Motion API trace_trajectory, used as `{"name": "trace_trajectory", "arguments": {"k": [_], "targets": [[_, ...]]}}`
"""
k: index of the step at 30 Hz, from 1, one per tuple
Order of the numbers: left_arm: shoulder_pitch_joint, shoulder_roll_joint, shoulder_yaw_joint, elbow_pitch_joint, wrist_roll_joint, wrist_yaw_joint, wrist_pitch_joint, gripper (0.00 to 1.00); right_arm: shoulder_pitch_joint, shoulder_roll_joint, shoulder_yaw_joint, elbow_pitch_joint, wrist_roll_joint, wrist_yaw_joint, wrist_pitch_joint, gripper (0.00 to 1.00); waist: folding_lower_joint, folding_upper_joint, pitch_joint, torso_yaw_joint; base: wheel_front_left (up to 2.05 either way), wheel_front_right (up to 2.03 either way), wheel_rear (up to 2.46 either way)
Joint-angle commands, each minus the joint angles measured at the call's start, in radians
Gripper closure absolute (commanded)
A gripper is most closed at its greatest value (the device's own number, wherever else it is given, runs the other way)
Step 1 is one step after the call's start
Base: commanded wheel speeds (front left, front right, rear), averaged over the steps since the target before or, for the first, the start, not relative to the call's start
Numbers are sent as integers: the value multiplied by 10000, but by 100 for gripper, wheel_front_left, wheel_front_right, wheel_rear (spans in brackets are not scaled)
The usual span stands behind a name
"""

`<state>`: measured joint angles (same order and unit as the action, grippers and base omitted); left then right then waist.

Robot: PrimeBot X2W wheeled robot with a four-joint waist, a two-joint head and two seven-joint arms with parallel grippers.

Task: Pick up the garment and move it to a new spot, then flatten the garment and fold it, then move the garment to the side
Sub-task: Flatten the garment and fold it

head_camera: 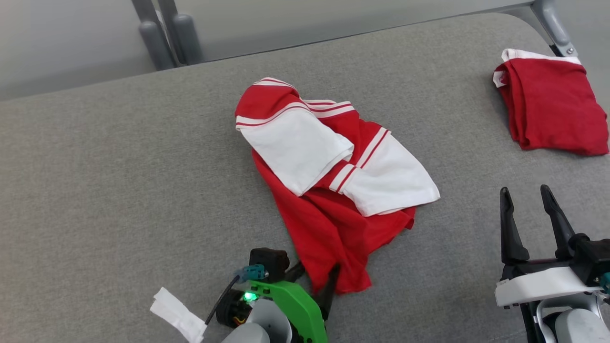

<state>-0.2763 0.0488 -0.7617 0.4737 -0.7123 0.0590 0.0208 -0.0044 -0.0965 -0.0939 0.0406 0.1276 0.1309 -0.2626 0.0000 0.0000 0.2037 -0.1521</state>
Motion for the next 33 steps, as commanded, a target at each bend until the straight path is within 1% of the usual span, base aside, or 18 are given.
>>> {"name": "trace_trajectory", "arguments": {"k": [1,2,3,6,8,12,14,18,19,21,22,25,26,27,28,29,30,33], "targets": [[54,34,-182,286,-270,-185,304,24,10,60,-23,-27,-10,-3,-31,0,0,0,494,-541,0,0,0],[74,56,-255,370,-229,-300,349,65,28,66,-46,-17,-9,-3,-31,0,0,0,478,-542,0,0,0],[91,63,-306,447,-327,-431,341,100,43,75,-72,9,-2,-3,-31,0,0,0,442,-526,0,0,0],[110,48,-466,491,-421,-726,405,100,89,139,-117,46,5,-3,-31,0,0,0,272,-358,0,0,0],[61,161,-386,164,-324,-717,155,100,157,146,-90,62,4,-3,-31,0,0,0,123,-228,0,0,0],[367,586,241,-1742,-770,-572,-140,100,315,136,-181,56,29,-3,-31,0,0,0,-142,125,0,0,0],[785,1065,807,-3154,-1246,-434,-47,100,455,119,-236,43,62,-3,-31,0,0,0,-230,326,0,0,0],[1570,2651,2496,-5222,-2126,347,336,100,528,82,-131,57,99,-3,-31,0,0,0,-275,572,0,0,0],[1706,3176,2933,-5354,-2235,570,513,100,509,71,-54,88,116,-3,-31,0,0,0,-267,603,0,0,0],[1726,3685,3712,-5294,-2775,775,754,100,430,35,7,116,143,-3,-31,0,0,0,-233,666,0,0,0],[1580,4139,4001,-4991,-2634,959,905,100,390,12,71,144,141,-3,-31,0,0,0,-223,674,0,0,0],[966,4483,4473,-3983,-2774,1173,1131,100,267,-65,166,220,158,-3,-31,0,0,0,-216,653,0,0,0],[632,4683,4688,-3443,-2544,1291,904,93,224,-109,187,247,192,-3,-31,0,0,0,-193,611,0,0,0],[340,4699,4952,-2951,-2451,1461,599,75,200,-136,204,260,214,-3,-31,0,0,0,-173,583,0,0,0],[29,4738,5121,-2338,-2177,1597,143,61,177,-139,219,265,226,-3,-31,0,0,0,-151,547,0,0,0],[-205,4763,5215,-1871,-1956,1689,-294,39,161,-129,226,272,233,-3,-31,0,0,0,-137,508,0,0,0],[-421,4624,5259,-1345,-1892,1696,-601,0,170,-128,238,294,233,-3,-31,0,0,0,-132,448,0,0,0],[-809,4505,5167,-519,-1800,1406,-807,0,285,-130,171,337,241,-3,-31,0,0,0,-164,339,0,0,0]]}}
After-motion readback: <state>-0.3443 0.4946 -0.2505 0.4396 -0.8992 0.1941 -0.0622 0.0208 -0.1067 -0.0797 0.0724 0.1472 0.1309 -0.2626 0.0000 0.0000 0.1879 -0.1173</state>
